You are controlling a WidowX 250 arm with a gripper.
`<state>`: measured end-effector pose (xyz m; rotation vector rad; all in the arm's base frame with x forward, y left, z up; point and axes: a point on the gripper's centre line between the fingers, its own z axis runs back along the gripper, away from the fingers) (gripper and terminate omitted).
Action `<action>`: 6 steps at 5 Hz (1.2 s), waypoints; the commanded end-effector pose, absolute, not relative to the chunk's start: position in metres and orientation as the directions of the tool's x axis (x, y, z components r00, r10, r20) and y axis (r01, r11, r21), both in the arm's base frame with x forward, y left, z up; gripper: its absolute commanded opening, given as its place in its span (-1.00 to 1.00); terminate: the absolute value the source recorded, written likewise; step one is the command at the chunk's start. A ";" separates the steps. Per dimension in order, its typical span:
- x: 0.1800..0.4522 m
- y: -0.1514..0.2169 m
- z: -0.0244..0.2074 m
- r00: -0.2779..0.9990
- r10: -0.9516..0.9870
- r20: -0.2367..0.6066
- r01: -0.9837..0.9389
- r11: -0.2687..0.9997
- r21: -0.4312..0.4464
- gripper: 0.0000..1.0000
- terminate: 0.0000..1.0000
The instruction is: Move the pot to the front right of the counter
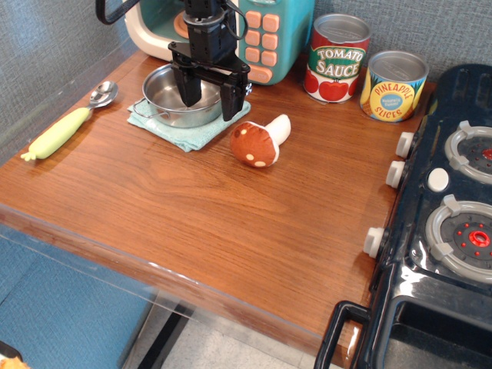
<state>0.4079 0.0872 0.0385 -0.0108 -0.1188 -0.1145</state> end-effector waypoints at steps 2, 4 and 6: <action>0.412 0.100 0.065 0.980 -0.084 0.182 0.081 0.996 0.027 -1.00 -1.00; 0.411 0.095 0.067 0.981 -0.094 0.170 0.090 0.995 0.029 -1.00 -1.00; 0.378 0.067 0.146 0.959 -0.103 0.265 0.098 0.995 0.034 -1.00 -1.00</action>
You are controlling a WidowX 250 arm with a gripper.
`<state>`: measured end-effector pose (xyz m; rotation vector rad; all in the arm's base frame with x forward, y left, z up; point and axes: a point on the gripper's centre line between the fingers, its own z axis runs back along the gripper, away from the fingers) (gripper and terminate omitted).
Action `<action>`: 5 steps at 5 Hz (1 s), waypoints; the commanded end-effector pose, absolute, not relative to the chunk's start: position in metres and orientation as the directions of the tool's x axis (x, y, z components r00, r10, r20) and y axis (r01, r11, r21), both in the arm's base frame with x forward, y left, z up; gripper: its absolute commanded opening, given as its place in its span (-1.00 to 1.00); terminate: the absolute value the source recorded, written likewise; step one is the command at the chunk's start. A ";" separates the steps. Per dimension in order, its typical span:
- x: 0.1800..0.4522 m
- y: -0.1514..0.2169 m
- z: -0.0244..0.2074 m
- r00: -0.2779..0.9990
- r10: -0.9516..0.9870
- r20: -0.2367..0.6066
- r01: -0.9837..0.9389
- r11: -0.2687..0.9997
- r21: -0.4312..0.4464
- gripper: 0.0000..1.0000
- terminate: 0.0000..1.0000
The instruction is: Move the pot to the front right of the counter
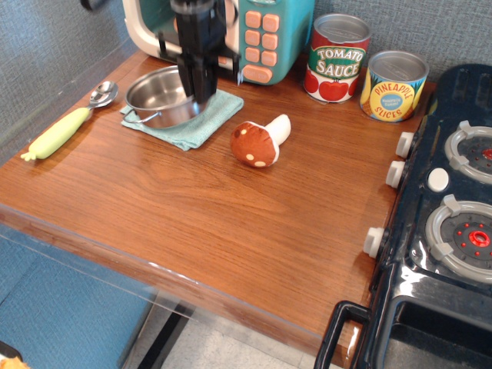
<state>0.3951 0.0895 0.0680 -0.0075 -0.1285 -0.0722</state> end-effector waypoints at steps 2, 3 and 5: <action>0.313 -0.009 0.155 0.931 -0.289 0.222 0.289 0.957 0.031 -1.00 -1.00; 0.283 -0.040 0.143 0.909 -0.362 0.205 0.373 0.927 -0.019 -1.00 -1.00; 0.286 -0.069 0.097 0.905 -0.413 0.103 0.422 0.902 -0.091 -1.00 -1.00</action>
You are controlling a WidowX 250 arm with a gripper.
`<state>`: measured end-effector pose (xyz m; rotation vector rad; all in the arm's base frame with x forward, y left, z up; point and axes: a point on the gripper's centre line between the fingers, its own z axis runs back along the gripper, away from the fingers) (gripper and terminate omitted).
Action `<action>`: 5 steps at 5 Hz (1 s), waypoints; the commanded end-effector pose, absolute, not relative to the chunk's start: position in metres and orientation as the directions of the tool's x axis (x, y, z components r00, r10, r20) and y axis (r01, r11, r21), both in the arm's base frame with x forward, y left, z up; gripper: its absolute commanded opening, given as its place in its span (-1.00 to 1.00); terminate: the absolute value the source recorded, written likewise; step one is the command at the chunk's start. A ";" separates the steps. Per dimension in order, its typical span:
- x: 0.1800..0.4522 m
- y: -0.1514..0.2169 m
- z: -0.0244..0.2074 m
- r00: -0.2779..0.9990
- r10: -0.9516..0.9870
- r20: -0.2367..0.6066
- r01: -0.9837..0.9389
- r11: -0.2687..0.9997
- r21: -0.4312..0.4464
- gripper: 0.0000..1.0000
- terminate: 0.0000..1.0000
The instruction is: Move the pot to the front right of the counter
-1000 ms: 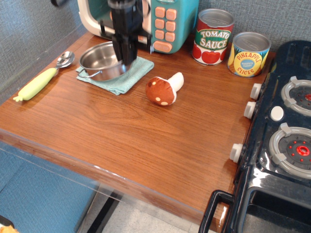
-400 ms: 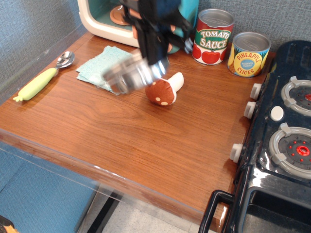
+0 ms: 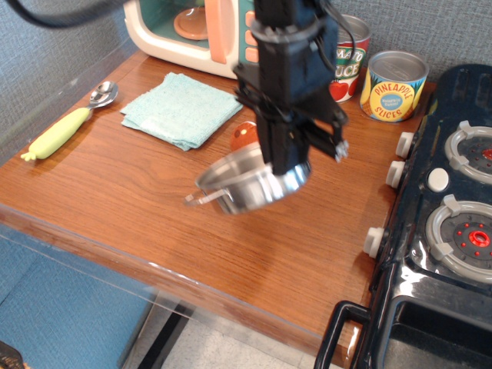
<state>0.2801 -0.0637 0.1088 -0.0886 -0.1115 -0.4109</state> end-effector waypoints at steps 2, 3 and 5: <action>0.296 -0.066 0.060 0.917 -0.399 -0.002 0.396 0.910 -0.124 -1.00 -1.00; 0.289 -0.078 0.068 0.879 -0.477 0.021 0.476 0.871 -0.126 1.00 -1.00; 0.270 -0.097 0.106 0.865 -0.496 0.079 0.500 0.864 -0.054 1.00 -1.00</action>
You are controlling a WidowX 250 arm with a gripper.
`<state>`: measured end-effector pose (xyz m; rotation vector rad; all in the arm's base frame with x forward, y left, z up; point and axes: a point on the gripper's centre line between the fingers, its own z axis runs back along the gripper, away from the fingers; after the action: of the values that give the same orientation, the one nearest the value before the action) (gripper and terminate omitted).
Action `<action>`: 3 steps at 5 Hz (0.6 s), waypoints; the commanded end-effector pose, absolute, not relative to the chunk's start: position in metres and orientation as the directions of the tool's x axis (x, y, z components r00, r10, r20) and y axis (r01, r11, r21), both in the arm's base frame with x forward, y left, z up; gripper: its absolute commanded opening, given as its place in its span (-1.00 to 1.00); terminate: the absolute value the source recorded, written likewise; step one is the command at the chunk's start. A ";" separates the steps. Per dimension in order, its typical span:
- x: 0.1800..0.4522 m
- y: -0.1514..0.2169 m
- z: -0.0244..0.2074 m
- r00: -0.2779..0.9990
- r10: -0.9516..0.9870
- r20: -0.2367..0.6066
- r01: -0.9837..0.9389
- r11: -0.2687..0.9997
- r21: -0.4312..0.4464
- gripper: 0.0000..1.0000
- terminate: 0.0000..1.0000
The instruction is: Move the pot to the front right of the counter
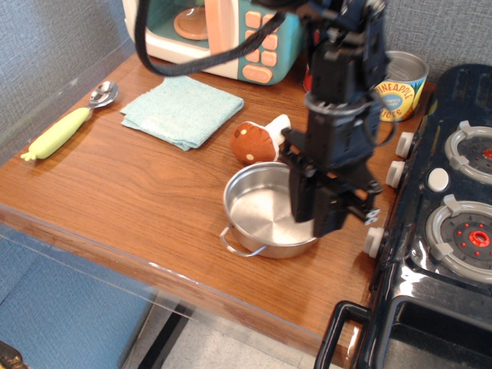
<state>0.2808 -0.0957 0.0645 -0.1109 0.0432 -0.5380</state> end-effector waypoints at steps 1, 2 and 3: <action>0.261 -0.095 0.150 0.872 -0.451 0.193 0.457 0.889 0.011 1.00 -1.00; 0.254 -0.096 0.172 0.884 -0.411 0.223 0.421 0.907 0.004 1.00 -1.00; 0.268 -0.093 0.160 0.905 -0.392 0.165 0.392 0.919 0.032 1.00 -1.00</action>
<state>0.2732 -0.0958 0.1448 0.0023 -0.1237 -0.4049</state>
